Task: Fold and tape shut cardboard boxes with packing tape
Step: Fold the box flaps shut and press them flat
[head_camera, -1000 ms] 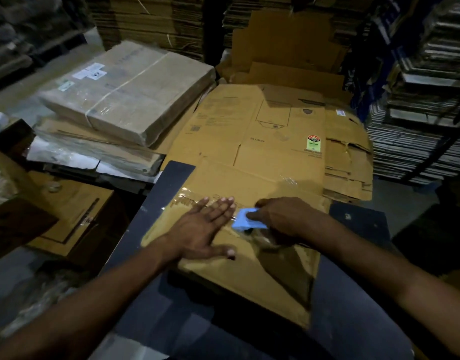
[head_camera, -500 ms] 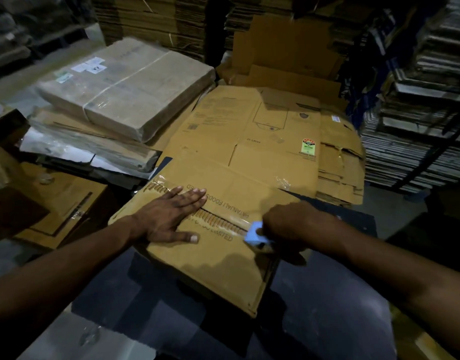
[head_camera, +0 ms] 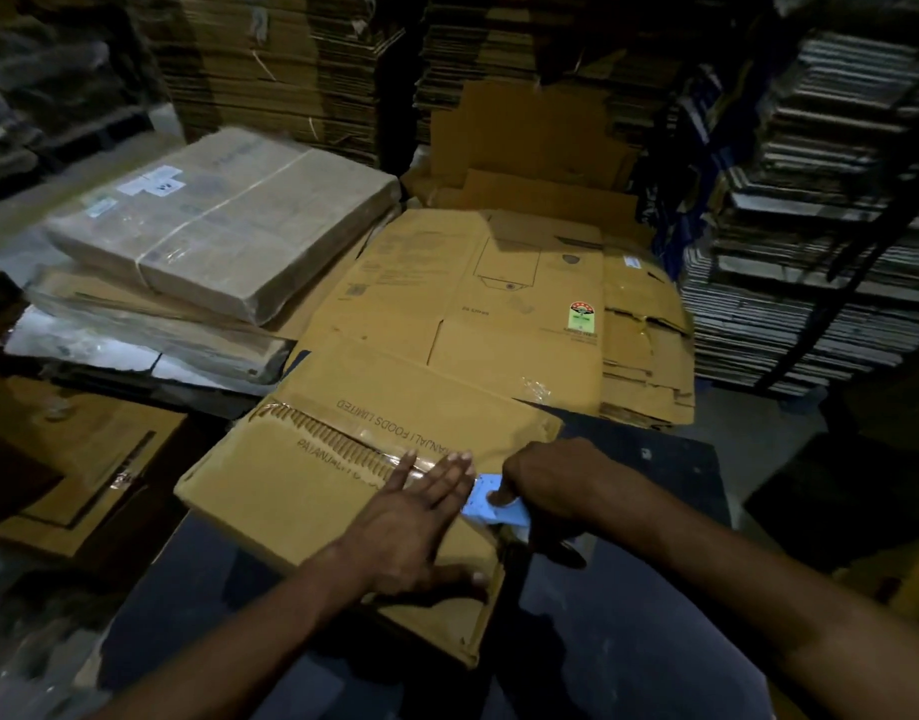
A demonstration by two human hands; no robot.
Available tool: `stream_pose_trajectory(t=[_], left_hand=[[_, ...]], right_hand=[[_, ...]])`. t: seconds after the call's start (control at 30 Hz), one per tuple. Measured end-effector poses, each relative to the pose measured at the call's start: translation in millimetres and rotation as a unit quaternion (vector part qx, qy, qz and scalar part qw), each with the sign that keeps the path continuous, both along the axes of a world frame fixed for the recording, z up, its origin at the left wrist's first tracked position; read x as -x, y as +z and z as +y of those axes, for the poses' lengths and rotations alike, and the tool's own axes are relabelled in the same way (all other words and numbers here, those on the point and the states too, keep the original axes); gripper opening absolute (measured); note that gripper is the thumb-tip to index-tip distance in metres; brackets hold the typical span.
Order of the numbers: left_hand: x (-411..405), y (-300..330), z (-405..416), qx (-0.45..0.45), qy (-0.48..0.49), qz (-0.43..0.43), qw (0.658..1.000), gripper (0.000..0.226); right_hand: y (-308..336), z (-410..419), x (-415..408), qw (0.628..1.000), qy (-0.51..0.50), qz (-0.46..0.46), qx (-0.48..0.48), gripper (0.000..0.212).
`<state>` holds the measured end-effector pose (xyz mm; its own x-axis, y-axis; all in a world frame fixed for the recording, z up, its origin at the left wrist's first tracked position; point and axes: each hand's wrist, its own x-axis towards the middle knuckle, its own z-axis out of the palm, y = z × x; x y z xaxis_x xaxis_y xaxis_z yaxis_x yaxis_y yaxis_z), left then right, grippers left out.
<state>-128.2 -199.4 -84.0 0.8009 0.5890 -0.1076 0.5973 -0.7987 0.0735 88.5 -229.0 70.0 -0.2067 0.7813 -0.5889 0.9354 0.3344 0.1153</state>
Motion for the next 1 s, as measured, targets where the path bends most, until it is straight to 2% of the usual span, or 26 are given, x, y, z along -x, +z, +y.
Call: stream_pose_trajectory(t=[0.1,0.23,0.37,0.5,0.6,0.7,0.8,0.9,1.0], left_hand=[[7.8,-1.1,6.7,0.004,-0.008,0.0,1.0,0.123],[5.2,-3.7,7.7,0.01,-0.01,0.007,1.0,0.123],[5.7,3.2,7.0,0.007,0.004,0.018,1.0,0.128],[-31.9,16.1,-19.1,0.009,0.052,0.021,0.998,0.138],[-59.5,3.4,-39.0,0.009,0.062,0.001,0.998,0.119],[-61.1,-11.4,-38.9,-0.015,0.061,0.011,0.998,0.099],[-59.4,-16.0,-37.6,-0.014,0.051,0.024,0.998,0.097],[-59.7,-16.0,-37.8,-0.011,0.045,0.03,0.999,0.097],[-58.9,-14.7,-37.5,-0.002,0.054,0.027,0.998,0.097]], right_hand=[[-0.6,-1.4,-6.0,1.0,-0.007,-0.008,0.018,0.068],[1.8,-15.4,-30.9,0.999,-0.045,-0.005,0.01,0.034],[1.3,-28.2,-48.0,0.995,-0.095,0.014,0.023,0.043],[-11.4,-32.1,-48.1,0.998,-0.07,0.001,0.002,0.036],[-9.1,-33.9,-49.6,0.998,-0.062,0.016,0.001,0.041],[-3.5,-44.7,-65.8,0.993,-0.098,0.059,0.01,0.04],[-1.2,-61.6,-82.1,0.989,-0.126,0.072,-0.012,0.035],[9.5,-80.0,-96.7,0.981,-0.172,0.085,0.012,0.05],[12.1,-92.6,-106.0,0.98,-0.187,0.072,0.015,0.05]])
